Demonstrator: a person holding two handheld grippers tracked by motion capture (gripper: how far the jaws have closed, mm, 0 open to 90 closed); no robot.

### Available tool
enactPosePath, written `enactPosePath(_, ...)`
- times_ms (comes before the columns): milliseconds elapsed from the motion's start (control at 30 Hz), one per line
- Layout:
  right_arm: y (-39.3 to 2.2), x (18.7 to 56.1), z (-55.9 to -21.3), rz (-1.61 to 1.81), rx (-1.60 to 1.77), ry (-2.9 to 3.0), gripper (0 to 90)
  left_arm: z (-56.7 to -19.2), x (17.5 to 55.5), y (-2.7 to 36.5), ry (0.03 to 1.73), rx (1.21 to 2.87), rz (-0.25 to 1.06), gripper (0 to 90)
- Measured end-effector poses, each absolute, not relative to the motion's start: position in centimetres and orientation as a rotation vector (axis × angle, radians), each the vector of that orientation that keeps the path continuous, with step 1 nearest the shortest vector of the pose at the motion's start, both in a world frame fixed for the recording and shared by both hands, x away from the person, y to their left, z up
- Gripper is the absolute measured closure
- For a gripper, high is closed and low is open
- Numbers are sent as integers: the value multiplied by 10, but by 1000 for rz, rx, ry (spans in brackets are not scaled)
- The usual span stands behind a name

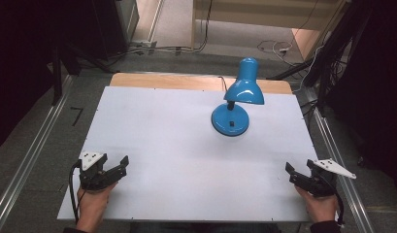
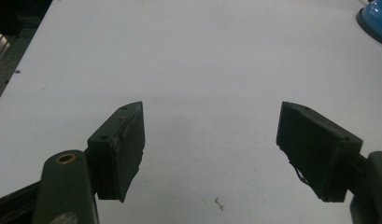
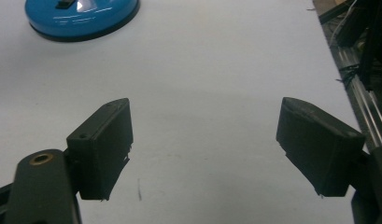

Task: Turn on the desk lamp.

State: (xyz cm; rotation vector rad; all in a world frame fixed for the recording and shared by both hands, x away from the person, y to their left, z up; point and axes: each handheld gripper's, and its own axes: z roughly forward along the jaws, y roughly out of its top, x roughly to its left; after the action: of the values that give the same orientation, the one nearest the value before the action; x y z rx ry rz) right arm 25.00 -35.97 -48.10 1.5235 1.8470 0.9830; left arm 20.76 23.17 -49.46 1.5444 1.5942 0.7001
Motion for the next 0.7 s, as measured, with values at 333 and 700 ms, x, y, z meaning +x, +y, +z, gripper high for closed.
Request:
enactPosePath(333, -345, 256, -479, 1016, 1504, 1895, 173, -495, 207, 231, 1602, 1539, 711, 231)
enactPosePath(700, -336, 265, -476, 1042, 1490, 1899, 177, -496, 208, 231, 1612, 1543, 711, 211)
